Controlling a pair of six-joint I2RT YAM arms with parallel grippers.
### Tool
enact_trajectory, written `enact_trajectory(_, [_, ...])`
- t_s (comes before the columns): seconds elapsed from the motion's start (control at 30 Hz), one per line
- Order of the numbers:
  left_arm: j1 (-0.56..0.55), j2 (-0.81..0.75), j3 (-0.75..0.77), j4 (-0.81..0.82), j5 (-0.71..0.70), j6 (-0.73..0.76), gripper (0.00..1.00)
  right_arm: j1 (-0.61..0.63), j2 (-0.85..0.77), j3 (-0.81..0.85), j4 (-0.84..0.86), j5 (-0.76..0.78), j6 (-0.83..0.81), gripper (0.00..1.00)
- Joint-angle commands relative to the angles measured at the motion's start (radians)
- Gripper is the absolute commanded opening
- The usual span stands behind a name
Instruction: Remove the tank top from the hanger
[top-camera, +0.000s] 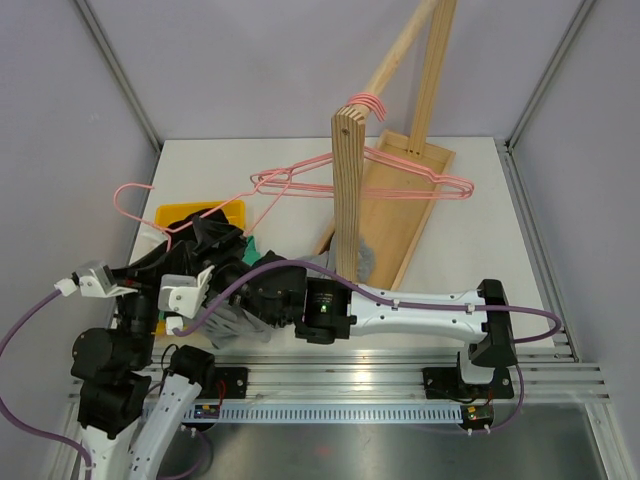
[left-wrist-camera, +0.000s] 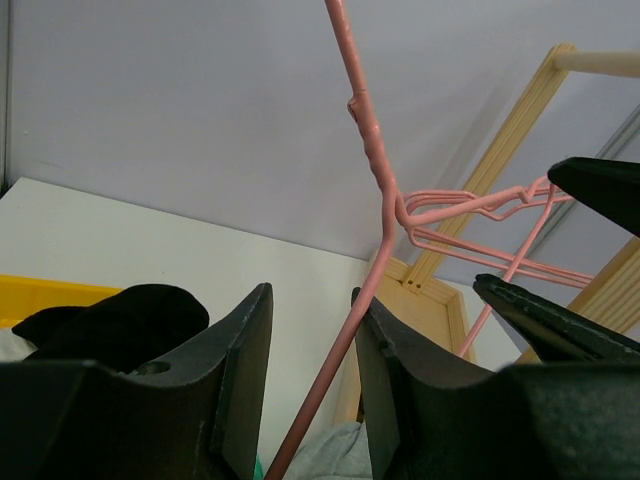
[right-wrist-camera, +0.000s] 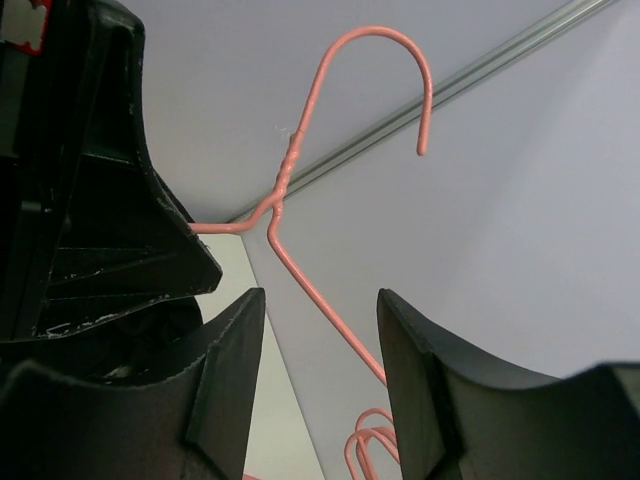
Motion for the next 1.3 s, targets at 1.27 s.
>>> enact_trajectory(1.27, [0.038, 0.041, 0.085, -0.04, 0.106, 0.12, 0.0, -0.037, 0.011, 0.158, -0.276, -0.131, 0.082, 0.38])
